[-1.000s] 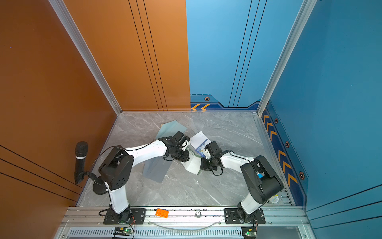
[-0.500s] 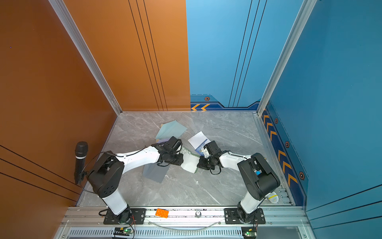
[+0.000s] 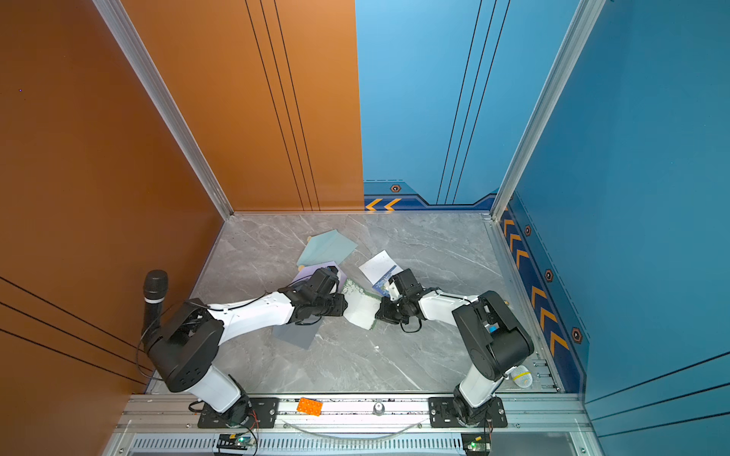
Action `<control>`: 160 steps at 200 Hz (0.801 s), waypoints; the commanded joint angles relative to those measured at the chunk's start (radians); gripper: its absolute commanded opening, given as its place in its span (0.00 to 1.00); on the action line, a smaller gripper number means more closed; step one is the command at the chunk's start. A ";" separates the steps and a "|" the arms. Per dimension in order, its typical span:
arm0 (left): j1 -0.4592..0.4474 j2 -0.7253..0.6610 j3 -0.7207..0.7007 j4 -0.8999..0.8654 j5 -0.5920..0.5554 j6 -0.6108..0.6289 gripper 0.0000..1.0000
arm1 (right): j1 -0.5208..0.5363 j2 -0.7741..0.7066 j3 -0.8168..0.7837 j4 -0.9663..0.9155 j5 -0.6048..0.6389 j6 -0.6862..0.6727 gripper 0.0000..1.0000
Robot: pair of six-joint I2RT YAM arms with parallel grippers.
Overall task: Fold the letter paper in half and place it into the envelope
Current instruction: Fold the letter paper at the center of the board.
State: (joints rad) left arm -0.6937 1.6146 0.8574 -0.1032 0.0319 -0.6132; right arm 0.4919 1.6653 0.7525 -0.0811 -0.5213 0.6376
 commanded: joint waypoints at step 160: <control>-0.037 -0.035 -0.030 0.106 -0.086 0.104 0.00 | 0.000 0.015 -0.071 -0.035 0.023 0.065 0.15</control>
State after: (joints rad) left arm -0.7055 1.5639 0.8120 -0.0097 -0.0078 -0.5934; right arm 0.4900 1.6569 0.7261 -0.0357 -0.5285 0.6727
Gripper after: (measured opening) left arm 0.048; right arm 0.150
